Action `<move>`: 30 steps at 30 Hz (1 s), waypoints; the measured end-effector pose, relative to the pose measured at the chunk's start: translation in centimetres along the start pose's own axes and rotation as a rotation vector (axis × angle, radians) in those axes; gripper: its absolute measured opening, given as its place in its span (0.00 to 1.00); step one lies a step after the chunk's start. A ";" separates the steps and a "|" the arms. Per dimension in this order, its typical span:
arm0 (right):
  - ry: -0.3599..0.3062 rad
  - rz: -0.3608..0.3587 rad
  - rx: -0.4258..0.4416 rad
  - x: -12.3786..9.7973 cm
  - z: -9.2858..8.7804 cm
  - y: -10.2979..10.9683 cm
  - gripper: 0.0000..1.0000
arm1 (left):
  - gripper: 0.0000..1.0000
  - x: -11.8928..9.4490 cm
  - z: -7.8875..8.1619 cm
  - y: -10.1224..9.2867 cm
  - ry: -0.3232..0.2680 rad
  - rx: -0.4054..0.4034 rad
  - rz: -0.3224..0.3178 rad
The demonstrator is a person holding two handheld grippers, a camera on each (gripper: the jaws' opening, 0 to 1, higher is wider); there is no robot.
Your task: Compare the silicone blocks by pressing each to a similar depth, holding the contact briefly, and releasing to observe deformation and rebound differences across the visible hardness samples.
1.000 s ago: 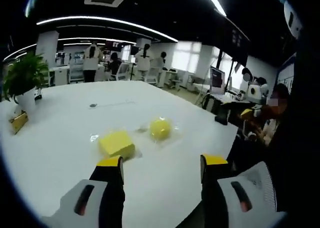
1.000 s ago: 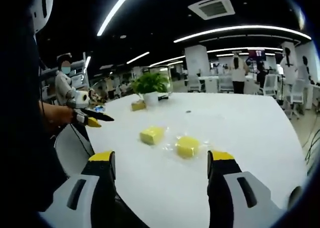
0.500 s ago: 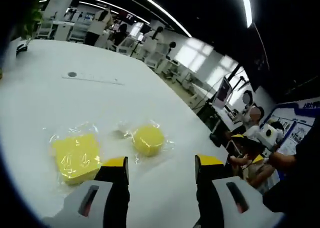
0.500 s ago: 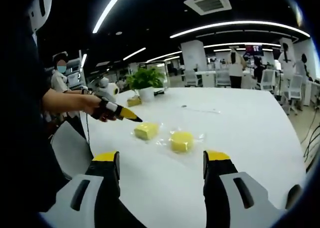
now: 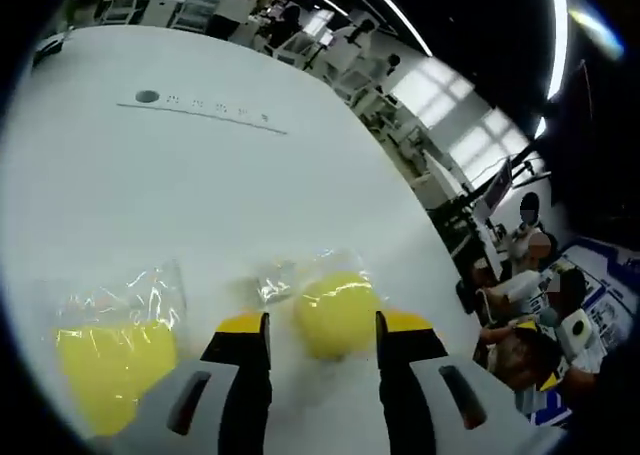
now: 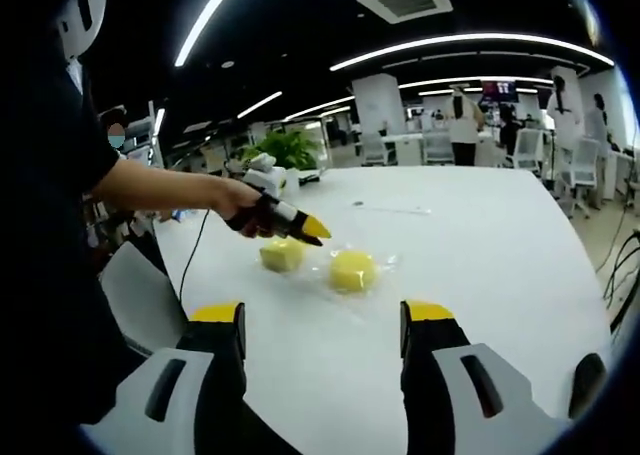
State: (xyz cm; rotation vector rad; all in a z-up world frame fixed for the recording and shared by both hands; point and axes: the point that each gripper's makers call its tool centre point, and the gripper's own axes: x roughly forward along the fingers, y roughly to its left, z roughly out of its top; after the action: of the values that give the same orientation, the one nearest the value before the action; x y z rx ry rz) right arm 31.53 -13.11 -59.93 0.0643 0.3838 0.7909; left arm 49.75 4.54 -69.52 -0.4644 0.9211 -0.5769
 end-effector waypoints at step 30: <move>0.006 -0.023 0.024 0.1 -0.1 -1.5 0.47 | 0.00 4.9 0.6 -0.4 -0.045 -0.236 -0.133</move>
State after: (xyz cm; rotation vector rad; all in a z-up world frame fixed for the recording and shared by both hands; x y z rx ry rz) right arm 32.60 -14.11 -60.36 0.0799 0.3994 0.7636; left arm 52.44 1.20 -71.95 -0.7527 0.9235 -0.5786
